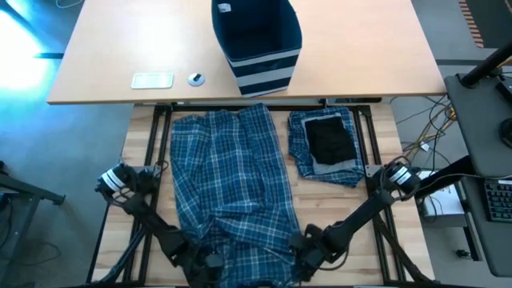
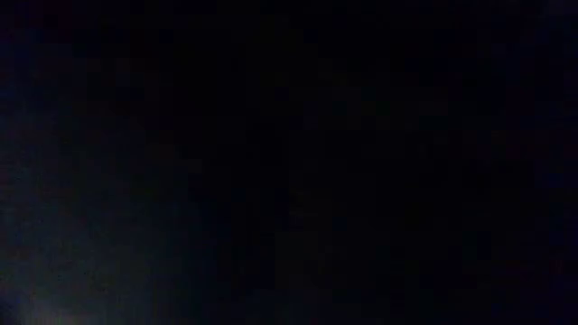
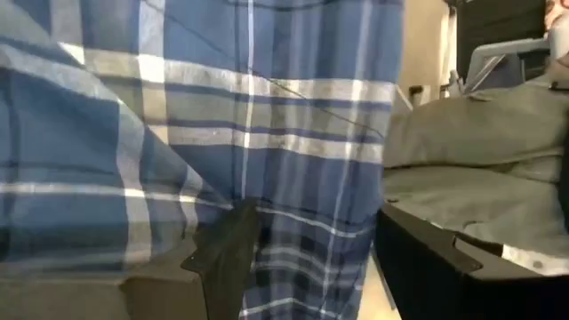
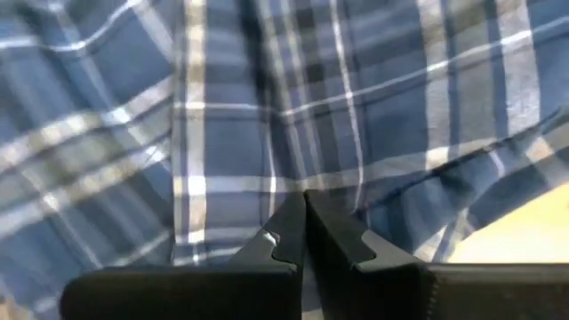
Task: Fold Laundry from Bin
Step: Fold the blue patterned long sleeve
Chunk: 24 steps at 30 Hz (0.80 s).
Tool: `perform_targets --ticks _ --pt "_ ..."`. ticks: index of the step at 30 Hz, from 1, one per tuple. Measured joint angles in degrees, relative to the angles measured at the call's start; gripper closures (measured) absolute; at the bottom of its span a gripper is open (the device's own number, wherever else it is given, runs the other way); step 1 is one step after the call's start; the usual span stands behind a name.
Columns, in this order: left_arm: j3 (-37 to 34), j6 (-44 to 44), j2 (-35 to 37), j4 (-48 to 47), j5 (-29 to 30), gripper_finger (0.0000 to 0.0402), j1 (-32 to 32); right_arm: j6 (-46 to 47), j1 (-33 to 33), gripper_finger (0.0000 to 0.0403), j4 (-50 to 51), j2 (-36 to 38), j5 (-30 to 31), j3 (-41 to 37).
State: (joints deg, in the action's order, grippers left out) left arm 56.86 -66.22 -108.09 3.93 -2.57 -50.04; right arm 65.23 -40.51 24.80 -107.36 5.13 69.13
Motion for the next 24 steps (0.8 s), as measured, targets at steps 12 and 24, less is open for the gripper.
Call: perform_targets --ticks 12,24 --pt "3.21 9.96 8.02 0.10 0.22 0.0193 4.17 -3.73 1.11 0.0394 2.31 5.86 1.01 4.21" --pt "7.50 26.63 3.42 0.10 10.69 0.0193 23.40 -13.77 18.94 0.0394 7.93 9.52 -0.43 -3.62"
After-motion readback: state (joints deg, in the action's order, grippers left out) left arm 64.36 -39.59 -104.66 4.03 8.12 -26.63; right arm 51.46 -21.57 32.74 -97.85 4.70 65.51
